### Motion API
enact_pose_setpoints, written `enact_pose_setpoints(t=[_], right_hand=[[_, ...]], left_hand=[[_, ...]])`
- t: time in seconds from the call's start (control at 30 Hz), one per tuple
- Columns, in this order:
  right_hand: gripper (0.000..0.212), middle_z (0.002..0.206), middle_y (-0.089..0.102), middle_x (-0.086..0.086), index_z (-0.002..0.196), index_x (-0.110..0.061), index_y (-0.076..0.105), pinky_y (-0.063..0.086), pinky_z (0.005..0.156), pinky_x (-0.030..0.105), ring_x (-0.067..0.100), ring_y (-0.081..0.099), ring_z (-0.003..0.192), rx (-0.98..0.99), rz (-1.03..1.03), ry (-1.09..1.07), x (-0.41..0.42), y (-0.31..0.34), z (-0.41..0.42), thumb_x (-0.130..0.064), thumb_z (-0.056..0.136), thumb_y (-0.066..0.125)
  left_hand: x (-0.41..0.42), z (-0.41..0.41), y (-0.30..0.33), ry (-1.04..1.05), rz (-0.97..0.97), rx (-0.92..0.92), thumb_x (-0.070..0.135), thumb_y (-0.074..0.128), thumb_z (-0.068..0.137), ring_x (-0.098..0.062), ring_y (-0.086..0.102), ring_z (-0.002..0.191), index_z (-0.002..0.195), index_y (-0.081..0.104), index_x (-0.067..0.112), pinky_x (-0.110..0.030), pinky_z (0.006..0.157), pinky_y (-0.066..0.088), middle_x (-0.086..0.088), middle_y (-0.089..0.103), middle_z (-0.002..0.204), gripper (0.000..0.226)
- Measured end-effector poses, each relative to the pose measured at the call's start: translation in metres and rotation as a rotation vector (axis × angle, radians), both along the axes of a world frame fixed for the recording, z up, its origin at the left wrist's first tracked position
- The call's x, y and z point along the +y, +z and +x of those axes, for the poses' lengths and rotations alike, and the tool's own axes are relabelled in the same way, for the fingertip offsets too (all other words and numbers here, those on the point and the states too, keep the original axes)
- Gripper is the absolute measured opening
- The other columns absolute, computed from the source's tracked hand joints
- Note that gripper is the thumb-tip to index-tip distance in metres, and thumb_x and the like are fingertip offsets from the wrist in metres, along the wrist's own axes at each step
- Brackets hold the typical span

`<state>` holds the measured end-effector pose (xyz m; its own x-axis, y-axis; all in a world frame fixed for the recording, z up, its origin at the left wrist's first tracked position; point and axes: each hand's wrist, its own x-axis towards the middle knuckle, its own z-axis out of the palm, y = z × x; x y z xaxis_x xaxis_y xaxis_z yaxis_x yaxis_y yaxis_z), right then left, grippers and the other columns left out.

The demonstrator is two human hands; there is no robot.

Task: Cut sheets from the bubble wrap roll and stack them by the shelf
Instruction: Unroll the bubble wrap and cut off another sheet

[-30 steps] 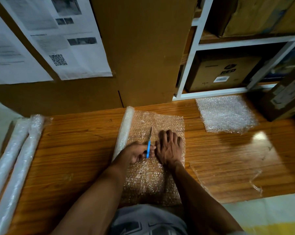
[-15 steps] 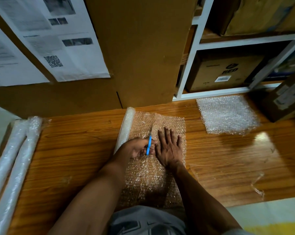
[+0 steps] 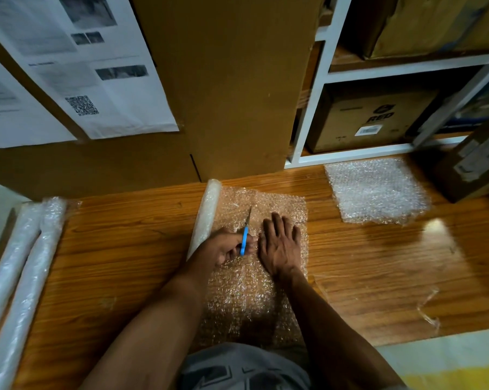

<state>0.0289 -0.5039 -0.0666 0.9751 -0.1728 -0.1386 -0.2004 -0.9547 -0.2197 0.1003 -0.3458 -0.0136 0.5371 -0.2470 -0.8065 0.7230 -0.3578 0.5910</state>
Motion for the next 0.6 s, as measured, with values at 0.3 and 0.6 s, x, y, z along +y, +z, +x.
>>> enact_pose_setpoints(t=[0.3,0.6], right_hand=[[0.072,0.173,-0.019,0.006,0.167,-0.022,-0.007,0.001,0.128,0.059,0.028,-0.015,0.16,0.02,-0.05,0.022,-0.011,-0.007,0.002,-0.054,0.105,0.011],[0.074,0.174,-0.015,0.005,0.168,-0.023,-0.001,0.0,0.128,0.06,0.028,-0.013,0.161,0.014,-0.046,0.014,-0.011,-0.01,0.003,-0.055,0.103,0.016]], left_hand=[[-0.002,0.009,0.008,-0.114,0.0,0.165,0.025,0.065,0.101,-0.004,0.064,0.05,0.103,0.07,0.007,-0.01,0.037,0.033,-0.01,0.073,0.081,0.019],[-0.012,0.032,0.003,-0.139,0.004,0.182,0.029,0.07,0.097,-0.009,0.066,0.061,0.105,0.071,0.003,-0.012,0.042,0.042,-0.012,0.074,0.088,0.027]])
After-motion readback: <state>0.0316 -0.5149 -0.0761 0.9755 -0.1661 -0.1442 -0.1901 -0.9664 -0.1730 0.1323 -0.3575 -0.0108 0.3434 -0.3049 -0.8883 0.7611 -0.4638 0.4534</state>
